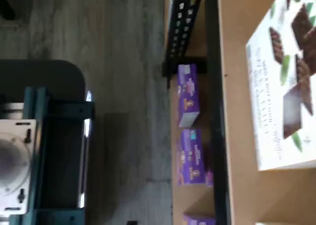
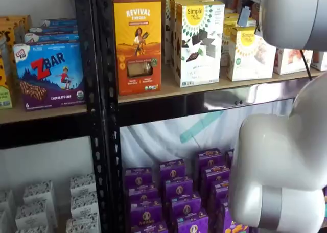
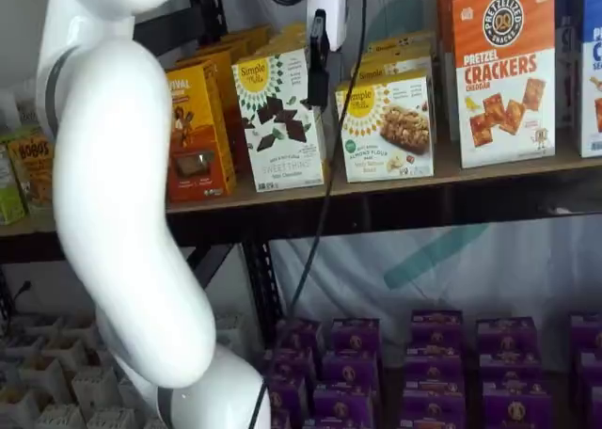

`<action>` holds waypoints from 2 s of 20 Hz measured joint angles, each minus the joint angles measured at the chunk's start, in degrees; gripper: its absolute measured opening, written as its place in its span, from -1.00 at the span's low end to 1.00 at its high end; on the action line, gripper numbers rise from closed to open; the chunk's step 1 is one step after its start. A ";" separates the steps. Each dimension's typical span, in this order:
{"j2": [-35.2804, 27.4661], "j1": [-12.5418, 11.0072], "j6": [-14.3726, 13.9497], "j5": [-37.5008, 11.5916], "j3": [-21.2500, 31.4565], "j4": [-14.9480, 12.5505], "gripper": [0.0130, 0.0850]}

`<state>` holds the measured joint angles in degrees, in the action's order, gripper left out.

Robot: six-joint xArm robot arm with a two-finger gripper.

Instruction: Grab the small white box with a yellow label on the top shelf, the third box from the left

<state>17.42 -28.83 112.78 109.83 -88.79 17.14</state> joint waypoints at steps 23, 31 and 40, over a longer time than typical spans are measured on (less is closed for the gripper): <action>-7.47 1.57 1.74 -15.82 0.02 -2.93 1.00; -9.22 2.79 1.31 -14.85 -1.01 -6.54 1.00; -8.24 3.67 0.81 -15.13 1.00 -8.07 1.00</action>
<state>9.18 -25.16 113.60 94.70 -87.79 9.07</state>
